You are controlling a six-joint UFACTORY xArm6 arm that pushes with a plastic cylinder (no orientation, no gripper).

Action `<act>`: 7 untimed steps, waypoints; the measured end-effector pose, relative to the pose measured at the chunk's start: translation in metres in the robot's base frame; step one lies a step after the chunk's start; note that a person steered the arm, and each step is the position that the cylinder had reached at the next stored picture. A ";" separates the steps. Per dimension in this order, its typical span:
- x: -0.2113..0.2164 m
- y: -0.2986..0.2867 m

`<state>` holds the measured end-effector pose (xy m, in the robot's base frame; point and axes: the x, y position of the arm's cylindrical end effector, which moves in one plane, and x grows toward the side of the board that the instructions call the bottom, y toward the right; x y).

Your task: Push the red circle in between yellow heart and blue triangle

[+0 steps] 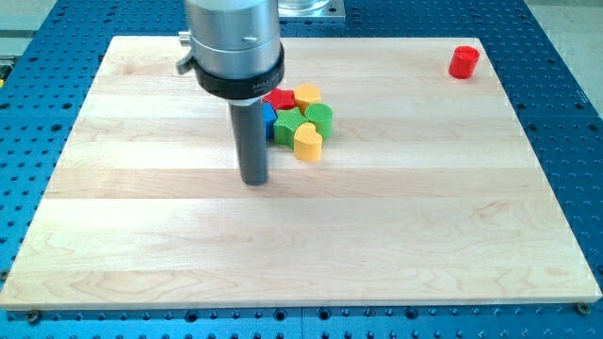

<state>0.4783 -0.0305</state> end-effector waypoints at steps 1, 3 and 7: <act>-0.010 0.073; -0.034 0.151; -0.222 0.297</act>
<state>0.2560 0.2662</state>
